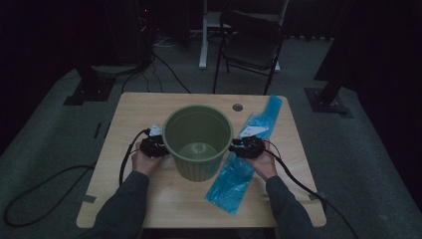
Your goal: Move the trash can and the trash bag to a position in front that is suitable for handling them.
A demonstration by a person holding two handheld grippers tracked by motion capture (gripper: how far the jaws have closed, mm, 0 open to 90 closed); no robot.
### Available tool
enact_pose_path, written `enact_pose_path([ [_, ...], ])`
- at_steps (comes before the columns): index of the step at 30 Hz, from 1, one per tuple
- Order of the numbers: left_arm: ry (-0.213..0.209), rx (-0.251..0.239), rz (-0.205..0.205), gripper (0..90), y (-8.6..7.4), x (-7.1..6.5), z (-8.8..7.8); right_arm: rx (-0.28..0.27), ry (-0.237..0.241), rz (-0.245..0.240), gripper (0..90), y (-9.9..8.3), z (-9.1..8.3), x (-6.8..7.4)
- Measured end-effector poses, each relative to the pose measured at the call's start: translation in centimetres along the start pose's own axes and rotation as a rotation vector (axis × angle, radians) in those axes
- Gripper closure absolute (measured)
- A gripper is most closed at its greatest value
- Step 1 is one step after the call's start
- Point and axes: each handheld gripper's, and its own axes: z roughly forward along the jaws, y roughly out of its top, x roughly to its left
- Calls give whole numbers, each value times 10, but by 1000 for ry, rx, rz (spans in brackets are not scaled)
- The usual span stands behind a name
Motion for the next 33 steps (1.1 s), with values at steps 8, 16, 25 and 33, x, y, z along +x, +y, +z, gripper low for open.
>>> enact_pose_path([
  [8, 14, 1, 27, 657, -1, -4, -3, -1, 54, -3, 668, 1, 2, 6],
  [16, -2, 21, 44, 680, -8, -7, -14, 5, 90, -28, 671, -1, 0, 18],
  [25, -25, 25, 32, 641, -12, -5, -18, 14, 125, -42, 614, -6, -2, 23],
  [33, -20, 33, 31, 617, -11, -2, -15, 156, -15, -30, 553, -24, 16, 11],
])
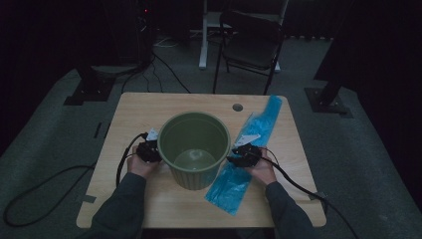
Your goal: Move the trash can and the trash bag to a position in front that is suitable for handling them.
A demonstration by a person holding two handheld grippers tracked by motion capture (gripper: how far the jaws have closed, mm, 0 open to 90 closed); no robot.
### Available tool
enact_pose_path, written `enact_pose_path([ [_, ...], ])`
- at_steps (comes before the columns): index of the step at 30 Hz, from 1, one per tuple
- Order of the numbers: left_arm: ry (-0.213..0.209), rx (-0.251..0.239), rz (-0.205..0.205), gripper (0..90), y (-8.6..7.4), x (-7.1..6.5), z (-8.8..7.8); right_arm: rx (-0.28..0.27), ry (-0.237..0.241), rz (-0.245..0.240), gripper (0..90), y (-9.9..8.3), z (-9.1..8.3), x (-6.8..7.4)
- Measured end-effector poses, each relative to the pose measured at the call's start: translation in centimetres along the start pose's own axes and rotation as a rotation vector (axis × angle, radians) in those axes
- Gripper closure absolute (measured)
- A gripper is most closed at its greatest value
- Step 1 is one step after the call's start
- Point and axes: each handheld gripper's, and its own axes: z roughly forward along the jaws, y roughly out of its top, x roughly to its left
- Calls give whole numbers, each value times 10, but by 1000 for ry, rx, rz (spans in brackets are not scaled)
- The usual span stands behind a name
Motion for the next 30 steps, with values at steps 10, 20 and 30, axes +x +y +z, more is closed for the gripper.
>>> enact_pose_path([
  [10, -4, -6, -1, 612, 1, 1, 1, 56, -41, 10, 543, -10, 10, -3],
  [20, -6, -20, -9, 610, 2, 4, -2, 40, -34, 52, 520, -16, 8, -14],
  [30, -3, -23, -13, 607, 1, 6, -4, 31, -43, 73, 477, -19, 7, -18],
])
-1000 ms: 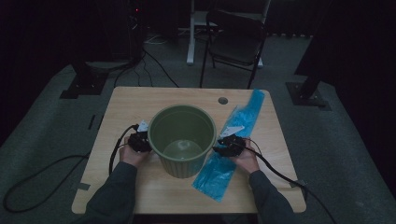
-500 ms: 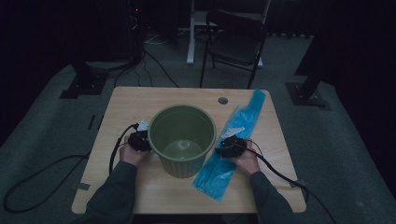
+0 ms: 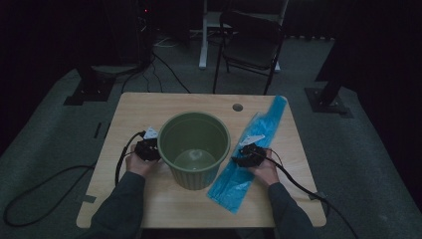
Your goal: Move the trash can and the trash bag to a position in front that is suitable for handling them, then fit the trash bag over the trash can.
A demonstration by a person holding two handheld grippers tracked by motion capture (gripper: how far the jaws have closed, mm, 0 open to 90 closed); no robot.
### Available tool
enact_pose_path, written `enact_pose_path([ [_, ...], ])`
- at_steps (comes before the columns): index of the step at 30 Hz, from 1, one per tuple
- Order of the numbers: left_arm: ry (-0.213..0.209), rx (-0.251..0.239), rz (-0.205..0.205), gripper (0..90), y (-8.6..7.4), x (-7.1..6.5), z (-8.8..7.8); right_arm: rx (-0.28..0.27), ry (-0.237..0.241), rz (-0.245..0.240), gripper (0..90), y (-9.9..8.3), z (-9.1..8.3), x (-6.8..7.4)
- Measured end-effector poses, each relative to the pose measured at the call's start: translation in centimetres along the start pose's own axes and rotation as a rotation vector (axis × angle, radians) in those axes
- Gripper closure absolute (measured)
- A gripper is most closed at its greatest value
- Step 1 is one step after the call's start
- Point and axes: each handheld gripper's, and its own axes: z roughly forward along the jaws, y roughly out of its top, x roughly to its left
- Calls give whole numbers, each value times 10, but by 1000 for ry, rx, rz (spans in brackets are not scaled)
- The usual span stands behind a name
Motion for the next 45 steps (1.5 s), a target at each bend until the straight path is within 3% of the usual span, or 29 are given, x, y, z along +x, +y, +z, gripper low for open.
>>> enact_pose_path([
  [15, -1, -5, 1, 603, 0, 0, -1, -8, -18, -6, 325, 1, -8, 0],
  [19, -2, -9, 0, 603, 0, 0, -2, 16, -32, -14, 305, -1, -6, 1],
  [31, -3, -3, 0, 602, 0, -1, 0, 46, -26, 35, 301, -4, -4, -6],
  [37, -4, -1, 0, 601, 0, -2, 1, 25, -31, 37, 515, -5, -7, -5],
  [41, -3, 0, 4, 602, 0, -2, 1, 18, -34, 42, 706, -4, -7, -5],
  [43, -4, 0, 5, 602, 0, -2, 1, 20, -36, 50, 745, -4, -7, -5],
  [45, -3, -2, 5, 602, 0, -2, 0, 20, -37, 74, 844, -3, -7, -8],
])
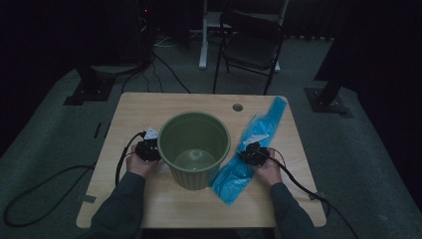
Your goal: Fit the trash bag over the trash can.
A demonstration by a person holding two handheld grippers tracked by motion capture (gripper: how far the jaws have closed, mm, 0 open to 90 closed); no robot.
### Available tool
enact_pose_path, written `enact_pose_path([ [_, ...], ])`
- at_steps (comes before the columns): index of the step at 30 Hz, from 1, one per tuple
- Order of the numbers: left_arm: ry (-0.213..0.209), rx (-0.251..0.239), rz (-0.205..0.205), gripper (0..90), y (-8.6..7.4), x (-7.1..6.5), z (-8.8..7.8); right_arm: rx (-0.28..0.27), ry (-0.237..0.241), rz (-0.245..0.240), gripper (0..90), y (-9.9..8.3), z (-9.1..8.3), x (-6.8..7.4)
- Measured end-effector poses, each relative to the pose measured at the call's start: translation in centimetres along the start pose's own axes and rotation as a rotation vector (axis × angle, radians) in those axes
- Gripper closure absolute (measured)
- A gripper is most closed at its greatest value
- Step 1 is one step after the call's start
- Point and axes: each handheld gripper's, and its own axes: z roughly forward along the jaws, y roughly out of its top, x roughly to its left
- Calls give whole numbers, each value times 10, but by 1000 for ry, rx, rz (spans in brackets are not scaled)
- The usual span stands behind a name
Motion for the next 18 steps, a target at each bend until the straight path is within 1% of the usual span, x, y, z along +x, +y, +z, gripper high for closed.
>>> enact_pose_path([
  [1, 0, -2, 0, 601, 0, 0, 0, 0, 3, 11, 855, 0, 0, 0],
  [5, 1, -7, -3, 602, 0, 1, -1, 4, 0, 23, 871, 3, -2, -1],
  [10, -1, -6, 2, 602, 0, 0, -1, -19, -3, 32, 873, 7, -9, -3],
  [12, -1, -4, 4, 601, 0, 0, 0, -40, -9, 37, 874, 8, -15, -4],
  [15, -3, -4, 3, 601, 0, 0, 0, -52, -8, 43, 874, 9, -18, -6],
  [18, -3, -6, 2, 602, 1, 0, 0, -73, -9, 58, 874, 11, -24, -9],
])
